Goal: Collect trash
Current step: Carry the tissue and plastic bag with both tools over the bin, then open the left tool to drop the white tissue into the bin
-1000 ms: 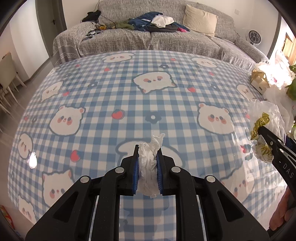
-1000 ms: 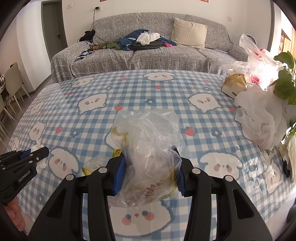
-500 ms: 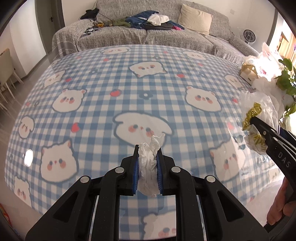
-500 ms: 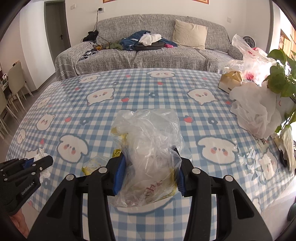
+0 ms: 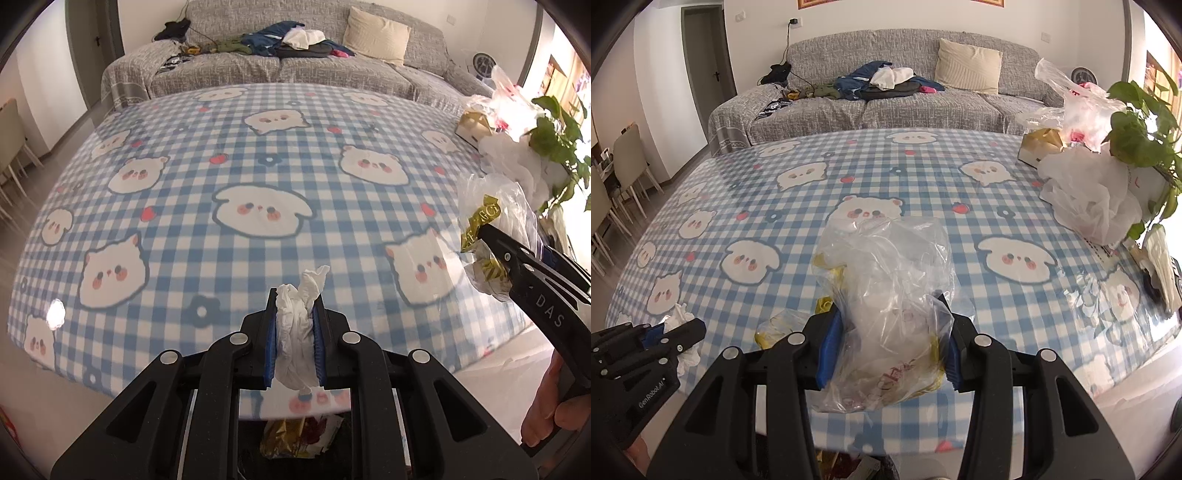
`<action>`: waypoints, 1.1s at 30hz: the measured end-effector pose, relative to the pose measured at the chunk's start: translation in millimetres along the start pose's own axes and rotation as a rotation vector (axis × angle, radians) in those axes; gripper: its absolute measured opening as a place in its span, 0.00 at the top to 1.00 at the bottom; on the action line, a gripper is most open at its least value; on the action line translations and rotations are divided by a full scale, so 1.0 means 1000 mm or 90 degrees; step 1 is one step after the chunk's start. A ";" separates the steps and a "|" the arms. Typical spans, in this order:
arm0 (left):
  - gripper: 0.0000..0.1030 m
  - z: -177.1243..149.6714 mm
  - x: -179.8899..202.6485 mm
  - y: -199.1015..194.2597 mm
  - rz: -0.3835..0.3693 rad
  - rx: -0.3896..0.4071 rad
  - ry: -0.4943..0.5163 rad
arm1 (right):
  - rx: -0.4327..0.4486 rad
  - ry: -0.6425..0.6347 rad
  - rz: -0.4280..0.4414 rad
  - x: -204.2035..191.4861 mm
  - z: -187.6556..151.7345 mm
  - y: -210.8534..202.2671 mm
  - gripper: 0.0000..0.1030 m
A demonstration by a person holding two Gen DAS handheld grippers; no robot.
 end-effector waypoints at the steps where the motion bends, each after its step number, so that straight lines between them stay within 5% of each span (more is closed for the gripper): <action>1: 0.85 -0.003 0.001 -0.003 -0.001 0.002 0.002 | 0.001 0.001 0.000 0.000 -0.003 -0.004 0.58; 14: 0.85 -0.058 0.003 -0.027 -0.024 0.001 -0.003 | 0.009 0.022 0.006 0.008 -0.051 -0.042 0.58; 33: 0.85 -0.174 0.002 -0.002 -0.020 -0.058 0.001 | -0.037 0.037 0.013 0.019 -0.179 -0.038 0.58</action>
Point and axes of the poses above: each gripper's, at about its wrist camera, not at the fingertips, and y roughly the way its jaws point, x to its right, z to its top, the point moved 6 cm from there along y, roughly the way its jaws point, and after that the axes turned 4 degrees about -y, right-handed, at the moved point
